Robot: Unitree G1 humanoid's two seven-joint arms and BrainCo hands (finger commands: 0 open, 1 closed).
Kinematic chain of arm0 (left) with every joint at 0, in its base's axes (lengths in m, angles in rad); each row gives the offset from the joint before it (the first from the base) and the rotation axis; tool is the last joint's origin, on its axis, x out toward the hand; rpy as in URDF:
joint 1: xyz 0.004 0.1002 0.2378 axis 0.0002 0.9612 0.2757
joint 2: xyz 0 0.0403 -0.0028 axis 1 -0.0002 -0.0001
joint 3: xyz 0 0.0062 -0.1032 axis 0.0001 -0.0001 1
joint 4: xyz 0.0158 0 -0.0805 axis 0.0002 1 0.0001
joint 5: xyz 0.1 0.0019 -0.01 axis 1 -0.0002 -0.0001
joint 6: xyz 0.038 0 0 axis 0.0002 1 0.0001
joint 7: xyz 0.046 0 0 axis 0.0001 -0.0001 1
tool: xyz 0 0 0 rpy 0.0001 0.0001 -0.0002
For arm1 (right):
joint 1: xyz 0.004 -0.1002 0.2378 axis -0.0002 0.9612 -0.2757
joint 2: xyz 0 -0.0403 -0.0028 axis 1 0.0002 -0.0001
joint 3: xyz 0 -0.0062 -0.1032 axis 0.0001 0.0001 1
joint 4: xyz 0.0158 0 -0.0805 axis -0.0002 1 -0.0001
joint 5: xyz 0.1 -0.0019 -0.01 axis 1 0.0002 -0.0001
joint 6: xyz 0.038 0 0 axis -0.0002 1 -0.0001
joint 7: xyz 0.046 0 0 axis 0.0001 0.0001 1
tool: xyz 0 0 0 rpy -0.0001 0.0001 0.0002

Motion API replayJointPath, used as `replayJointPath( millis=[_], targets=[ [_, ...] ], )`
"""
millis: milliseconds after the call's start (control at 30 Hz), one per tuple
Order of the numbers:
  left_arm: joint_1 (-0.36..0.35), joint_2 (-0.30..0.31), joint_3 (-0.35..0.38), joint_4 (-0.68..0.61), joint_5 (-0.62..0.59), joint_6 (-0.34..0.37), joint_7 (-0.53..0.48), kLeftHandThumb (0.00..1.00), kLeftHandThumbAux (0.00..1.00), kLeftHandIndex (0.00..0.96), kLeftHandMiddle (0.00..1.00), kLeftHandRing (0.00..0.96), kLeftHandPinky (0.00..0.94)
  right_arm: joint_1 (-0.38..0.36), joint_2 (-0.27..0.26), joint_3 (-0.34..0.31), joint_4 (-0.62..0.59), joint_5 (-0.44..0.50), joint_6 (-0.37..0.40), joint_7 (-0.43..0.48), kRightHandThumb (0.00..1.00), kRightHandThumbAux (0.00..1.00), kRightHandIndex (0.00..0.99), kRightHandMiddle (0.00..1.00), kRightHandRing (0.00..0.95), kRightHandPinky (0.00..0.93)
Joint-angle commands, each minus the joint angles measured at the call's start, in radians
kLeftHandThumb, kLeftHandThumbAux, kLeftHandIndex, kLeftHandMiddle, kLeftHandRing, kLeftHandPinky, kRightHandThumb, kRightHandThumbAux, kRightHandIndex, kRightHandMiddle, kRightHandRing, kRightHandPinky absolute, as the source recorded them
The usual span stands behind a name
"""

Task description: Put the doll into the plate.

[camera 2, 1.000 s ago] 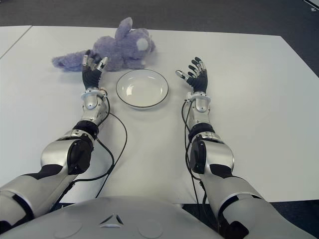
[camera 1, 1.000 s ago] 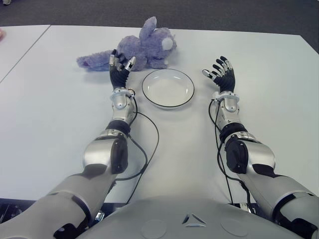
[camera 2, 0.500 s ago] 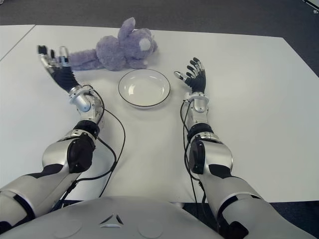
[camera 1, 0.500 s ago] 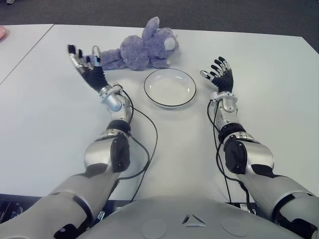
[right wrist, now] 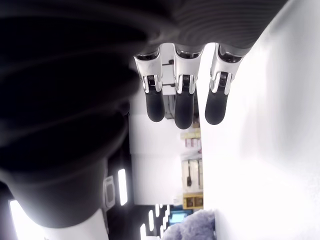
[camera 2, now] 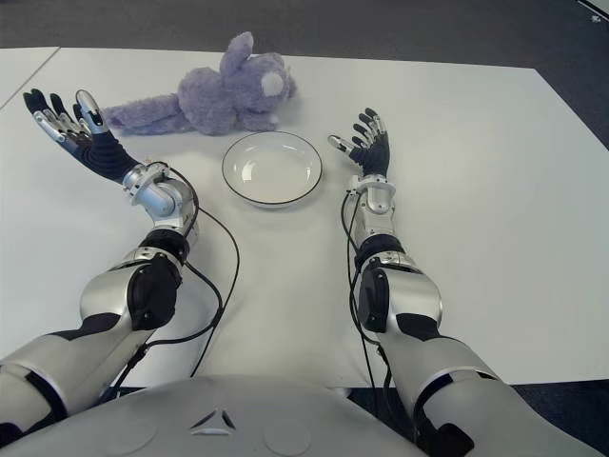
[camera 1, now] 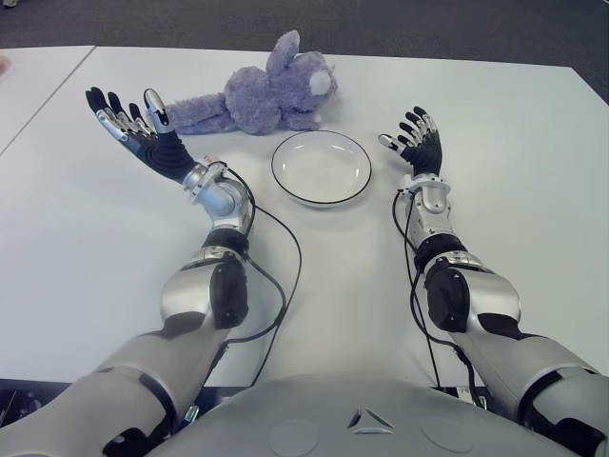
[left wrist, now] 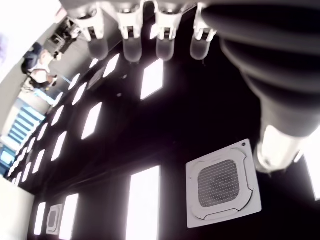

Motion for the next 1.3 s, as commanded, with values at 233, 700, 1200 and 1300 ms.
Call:
replayJointPath(
  millis=[233, 700, 1200, 1300],
  targets=[
    [-0.128, 0.163, -0.115, 0.057, 0.128, 0.232, 0.071, 0.168, 0.642, 0.054, 0.059, 0.05, 0.072, 0.219, 0.091, 0.001, 0.14, 0.001, 0.137, -0.011, 0.0, 0.91, 0.124, 0.156, 0.17, 0.216],
    [-0.272, 0.473, -0.438, 0.112, 0.405, 0.666, -0.076, 0.072, 0.737, 0.027, 0.003, 0.005, 0.014, 0.223, 0.103, -0.002, 0.14, 0.003, 0.13, -0.013, 0.0, 0.913, 0.127, 0.157, 0.171, 0.219],
    [-0.307, 0.623, -0.637, 0.133, 0.513, 0.746, -0.145, 0.0, 0.651, 0.0, 0.0, 0.0, 0.009, 0.225, 0.103, 0.004, 0.14, -0.003, 0.133, -0.017, 0.0, 0.916, 0.128, 0.16, 0.173, 0.219],
    [-0.321, 0.642, -0.682, 0.139, 0.542, 0.775, -0.174, 0.0, 0.634, 0.0, 0.0, 0.0, 0.01, 0.225, 0.102, 0.006, 0.14, -0.004, 0.131, -0.017, 0.0, 0.917, 0.127, 0.159, 0.173, 0.218]
  ],
)
